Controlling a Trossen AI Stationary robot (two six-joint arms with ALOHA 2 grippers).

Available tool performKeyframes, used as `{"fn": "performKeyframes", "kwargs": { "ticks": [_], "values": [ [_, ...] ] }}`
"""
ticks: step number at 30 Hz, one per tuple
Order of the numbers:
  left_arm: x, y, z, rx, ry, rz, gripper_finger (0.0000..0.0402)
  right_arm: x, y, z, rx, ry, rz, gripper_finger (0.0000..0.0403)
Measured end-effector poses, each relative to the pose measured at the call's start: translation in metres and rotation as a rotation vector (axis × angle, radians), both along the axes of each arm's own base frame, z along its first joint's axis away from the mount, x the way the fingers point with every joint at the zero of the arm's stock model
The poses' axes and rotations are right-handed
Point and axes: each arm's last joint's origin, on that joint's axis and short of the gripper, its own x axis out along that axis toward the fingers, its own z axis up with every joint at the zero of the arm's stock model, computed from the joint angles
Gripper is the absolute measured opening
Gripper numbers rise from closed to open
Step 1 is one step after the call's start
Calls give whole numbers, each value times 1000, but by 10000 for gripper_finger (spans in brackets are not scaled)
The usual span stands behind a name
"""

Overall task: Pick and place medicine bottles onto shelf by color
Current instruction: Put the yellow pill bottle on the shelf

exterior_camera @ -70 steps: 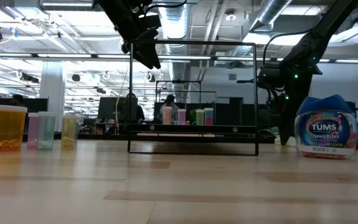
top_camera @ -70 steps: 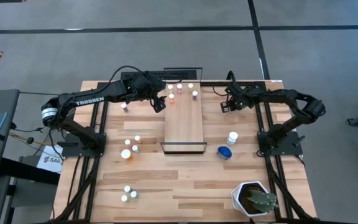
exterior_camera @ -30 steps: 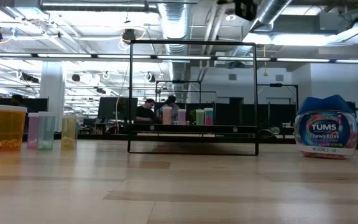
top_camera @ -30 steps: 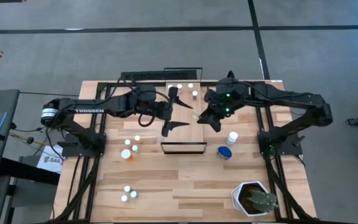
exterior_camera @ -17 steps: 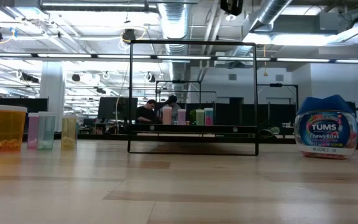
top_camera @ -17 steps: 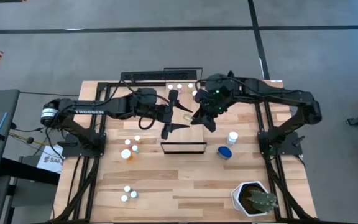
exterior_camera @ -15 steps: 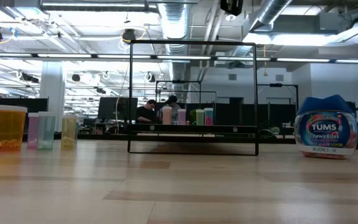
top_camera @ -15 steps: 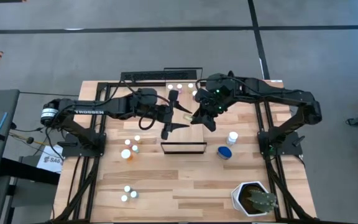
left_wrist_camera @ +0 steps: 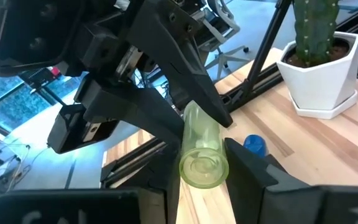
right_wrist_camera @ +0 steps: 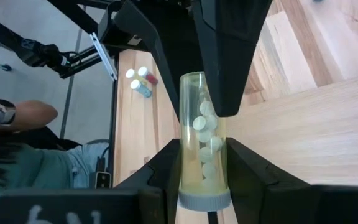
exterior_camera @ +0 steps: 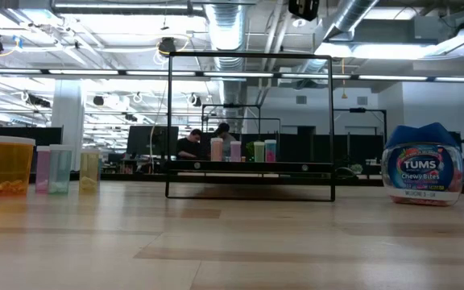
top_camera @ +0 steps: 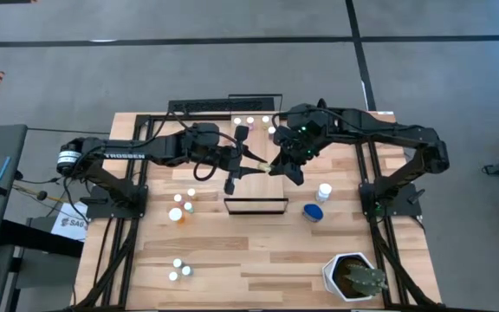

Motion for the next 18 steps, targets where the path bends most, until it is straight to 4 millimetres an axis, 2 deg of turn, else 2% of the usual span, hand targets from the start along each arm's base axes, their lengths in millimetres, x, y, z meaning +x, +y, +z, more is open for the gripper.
{"fn": "performKeyframes", "kwargs": {
  "ticks": [5, 10, 14, 18],
  "values": [
    [0, 0, -1, -4, 10, 2, 84, 0, 0, 0, -26, -13, 17, 151],
    [0, 0, -1, -45, 17, 11, 84, -4, -2, 6, -50, -3, 24, 199],
    [0, 1, 1, -91, -6, 47, 84, -13, -4, 16, -138, 23, 41, 232],
    [2, 4, 9, -125, -84, 171, 84, -26, -6, 27, -287, 72, 22, 244]
  ]
}}
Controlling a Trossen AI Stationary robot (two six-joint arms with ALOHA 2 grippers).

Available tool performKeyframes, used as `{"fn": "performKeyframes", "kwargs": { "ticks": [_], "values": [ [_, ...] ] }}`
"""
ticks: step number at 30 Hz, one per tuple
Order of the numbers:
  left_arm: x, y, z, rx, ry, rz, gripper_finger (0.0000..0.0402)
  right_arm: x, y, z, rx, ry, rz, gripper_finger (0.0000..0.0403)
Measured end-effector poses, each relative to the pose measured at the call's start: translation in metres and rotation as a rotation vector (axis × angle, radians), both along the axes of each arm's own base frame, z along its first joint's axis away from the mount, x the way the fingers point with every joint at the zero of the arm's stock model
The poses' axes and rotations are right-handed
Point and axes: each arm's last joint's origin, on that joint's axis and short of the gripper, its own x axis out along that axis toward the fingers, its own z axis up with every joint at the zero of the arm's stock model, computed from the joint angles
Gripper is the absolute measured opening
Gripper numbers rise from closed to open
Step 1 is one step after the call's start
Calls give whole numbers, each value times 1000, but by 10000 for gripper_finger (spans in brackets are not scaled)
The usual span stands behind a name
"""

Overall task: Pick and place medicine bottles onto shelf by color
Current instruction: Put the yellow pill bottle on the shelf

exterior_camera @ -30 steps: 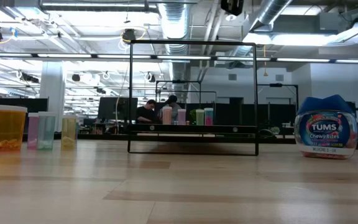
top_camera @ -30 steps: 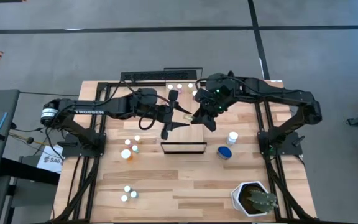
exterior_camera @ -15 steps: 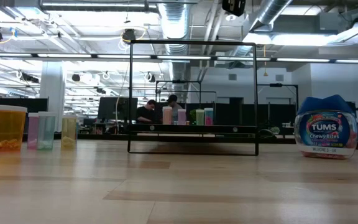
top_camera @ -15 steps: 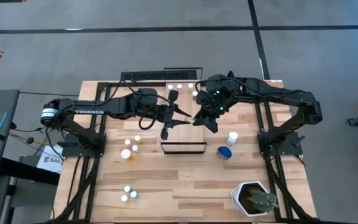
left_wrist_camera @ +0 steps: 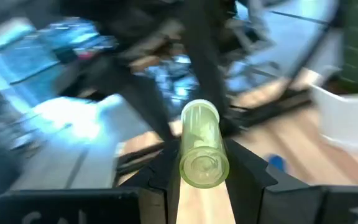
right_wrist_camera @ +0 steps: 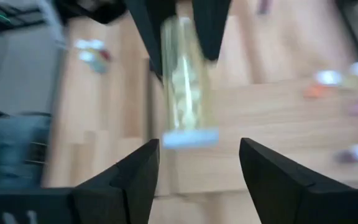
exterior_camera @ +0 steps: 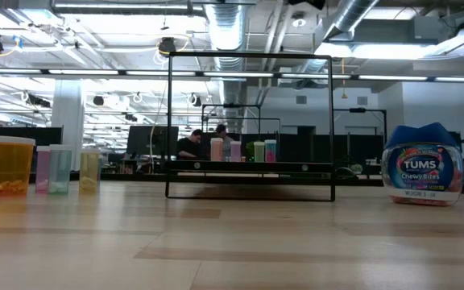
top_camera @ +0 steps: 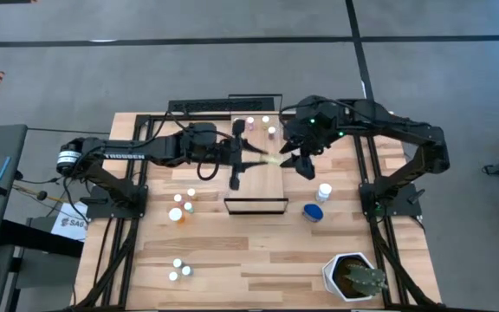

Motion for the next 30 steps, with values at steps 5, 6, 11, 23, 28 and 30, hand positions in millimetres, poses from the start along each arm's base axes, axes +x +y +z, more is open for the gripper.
{"fn": "performKeyframes", "kwargs": {
  "ticks": [5, 6, 11, 23, 28, 30],
  "values": [
    [0, 10, 12, 2, -122, 139, 84, -8, -1, 6, -237, 48, -17, 245],
    [0, 13, 14, 3, -143, 148, 84, -9, -1, 7, -288, 51, -26, 245],
    [-2, 26, 20, 9, -212, 146, 84, -8, -6, 11, -529, 71, -50, 245],
    [-5, 40, 21, -32, -224, 72, 84, 4, -8, 26, -805, -56, 36, 244],
    [-5, 40, 22, -30, -230, 75, 84, 5, -3, 27, -805, -64, 52, 244],
    [-6, 40, 23, -24, -243, 84, 84, 6, 1, 27, -806, -71, 67, 244]
  ]
}}
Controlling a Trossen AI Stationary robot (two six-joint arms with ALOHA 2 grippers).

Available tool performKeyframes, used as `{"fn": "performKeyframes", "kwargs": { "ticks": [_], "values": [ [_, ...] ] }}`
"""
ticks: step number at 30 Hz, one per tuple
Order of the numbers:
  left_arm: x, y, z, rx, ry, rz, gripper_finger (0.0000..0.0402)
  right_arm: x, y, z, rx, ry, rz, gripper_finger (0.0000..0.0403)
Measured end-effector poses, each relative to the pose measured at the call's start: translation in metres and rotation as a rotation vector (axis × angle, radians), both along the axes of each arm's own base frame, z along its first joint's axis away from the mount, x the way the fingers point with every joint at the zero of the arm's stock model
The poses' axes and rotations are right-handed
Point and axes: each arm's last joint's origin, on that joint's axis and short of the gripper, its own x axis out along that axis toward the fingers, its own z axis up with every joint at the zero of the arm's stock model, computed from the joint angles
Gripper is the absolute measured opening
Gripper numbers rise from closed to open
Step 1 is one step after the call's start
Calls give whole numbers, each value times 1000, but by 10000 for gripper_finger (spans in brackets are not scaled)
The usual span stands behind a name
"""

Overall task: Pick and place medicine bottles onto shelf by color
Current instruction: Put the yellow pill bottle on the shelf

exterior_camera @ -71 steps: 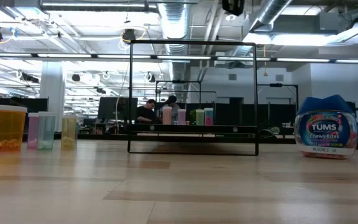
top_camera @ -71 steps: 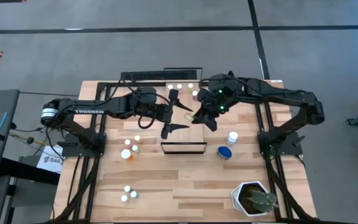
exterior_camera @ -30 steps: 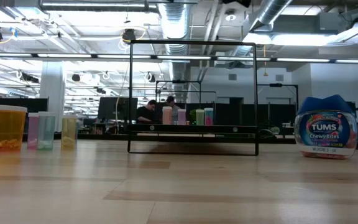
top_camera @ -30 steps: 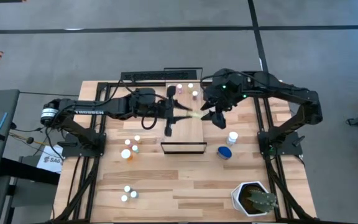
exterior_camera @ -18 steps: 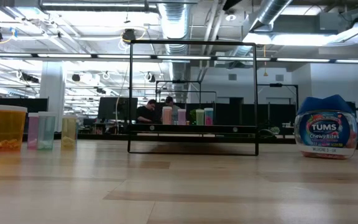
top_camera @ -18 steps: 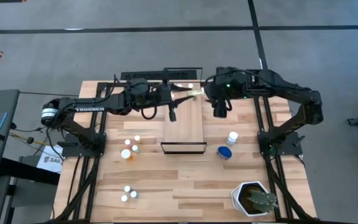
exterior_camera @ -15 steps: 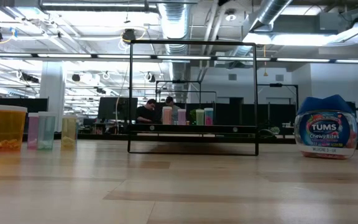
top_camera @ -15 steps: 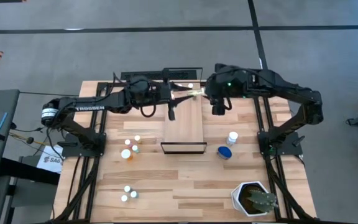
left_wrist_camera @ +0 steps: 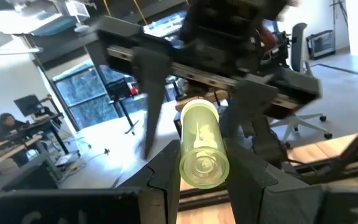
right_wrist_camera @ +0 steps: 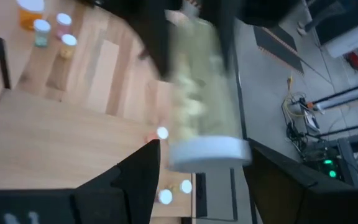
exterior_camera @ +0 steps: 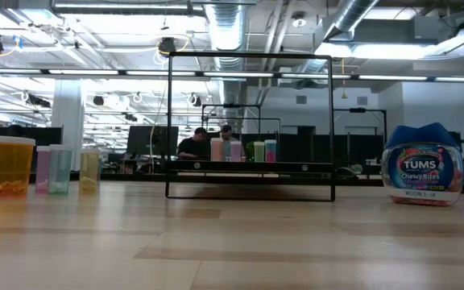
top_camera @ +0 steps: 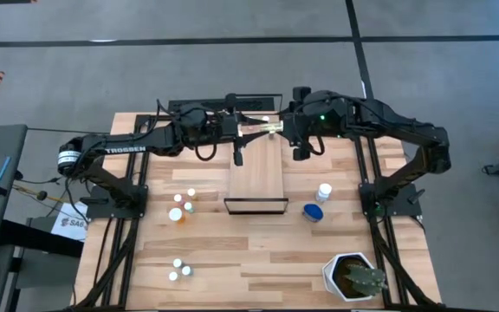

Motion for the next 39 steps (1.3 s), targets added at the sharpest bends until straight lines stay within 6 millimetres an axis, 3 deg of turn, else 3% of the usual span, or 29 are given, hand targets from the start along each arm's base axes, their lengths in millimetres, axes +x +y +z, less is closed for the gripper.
{"fn": "performKeyframes", "kwargs": {
  "ticks": [8, 14, 21, 26, 39],
  "values": [
    [0, -1, 1, 1, -12, -19, 84, 2, 22, 0, -40, 15, 94, 244],
    [0, -1, 2, -21, -19, -33, 84, -5, 26, 11, -105, -31, 124, 244],
    [-1, -1, 6, 9, -63, -25, 84, -34, 17, 34, -109, -146, 182, 244],
    [-2, -1, 11, 72, -111, -32, 84, -48, 8, 40, -45, -180, 226, 244],
    [-1, -3, 14, 105, -145, -82, 84, -31, -6, 39, 8, -248, 366, 244]
  ]
}}
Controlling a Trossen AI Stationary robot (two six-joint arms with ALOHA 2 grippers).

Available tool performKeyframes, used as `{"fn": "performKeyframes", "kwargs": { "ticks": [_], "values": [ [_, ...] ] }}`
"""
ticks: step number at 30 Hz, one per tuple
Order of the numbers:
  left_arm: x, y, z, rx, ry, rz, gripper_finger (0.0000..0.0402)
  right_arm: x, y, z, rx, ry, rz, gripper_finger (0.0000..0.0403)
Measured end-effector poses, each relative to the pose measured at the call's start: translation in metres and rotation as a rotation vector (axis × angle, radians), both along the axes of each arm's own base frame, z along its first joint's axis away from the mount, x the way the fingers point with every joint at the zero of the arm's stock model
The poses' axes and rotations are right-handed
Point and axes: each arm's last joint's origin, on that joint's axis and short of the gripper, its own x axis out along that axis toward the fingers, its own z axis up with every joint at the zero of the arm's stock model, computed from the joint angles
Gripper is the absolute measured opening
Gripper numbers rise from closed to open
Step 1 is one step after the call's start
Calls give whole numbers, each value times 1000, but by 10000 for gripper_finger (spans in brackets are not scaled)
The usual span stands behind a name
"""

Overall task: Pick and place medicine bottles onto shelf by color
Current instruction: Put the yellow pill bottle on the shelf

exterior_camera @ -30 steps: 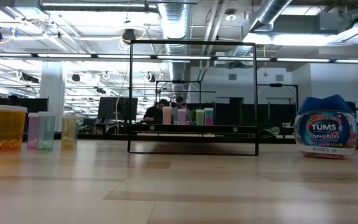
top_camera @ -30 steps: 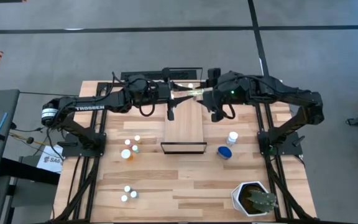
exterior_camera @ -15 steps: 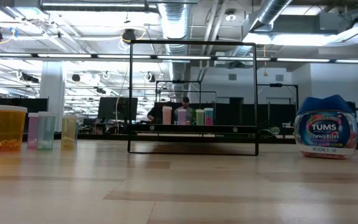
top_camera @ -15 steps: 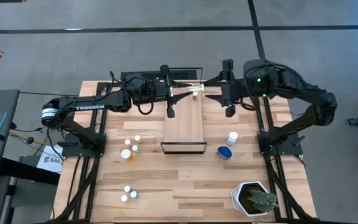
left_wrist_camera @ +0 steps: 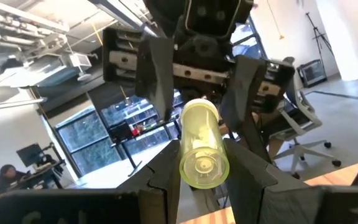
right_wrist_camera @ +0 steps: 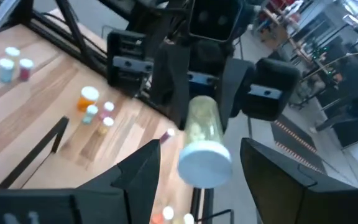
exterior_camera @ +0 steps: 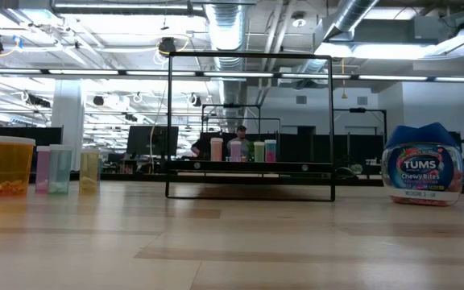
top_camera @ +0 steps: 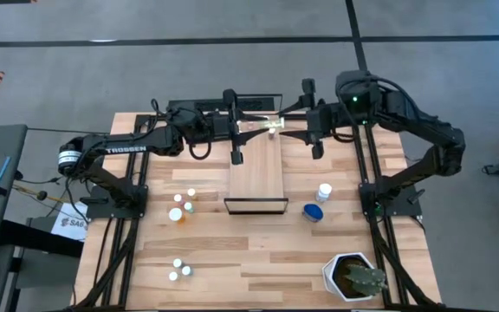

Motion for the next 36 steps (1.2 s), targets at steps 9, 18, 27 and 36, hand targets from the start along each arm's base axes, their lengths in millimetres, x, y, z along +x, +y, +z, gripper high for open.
{"fn": "performKeyframes", "kwargs": {
  "ticks": [9, 18, 27, 36],
  "values": [
    [0, -1, 1, 11, -8, -10, 84, 3, 0, -1, 20, 1, -4, 236],
    [0, -1, 0, 8, -2, -12, 84, 2, 0, -2, 37, 16, -9, 149],
    [0, 0, -1, -14, 15, -14, 86, 2, 0, -2, 97, 13, -29, 103],
    [2, 1, -11, -15, 118, 39, 162, 1, -3, -4, 246, 14, -107, 112]
  ]
}}
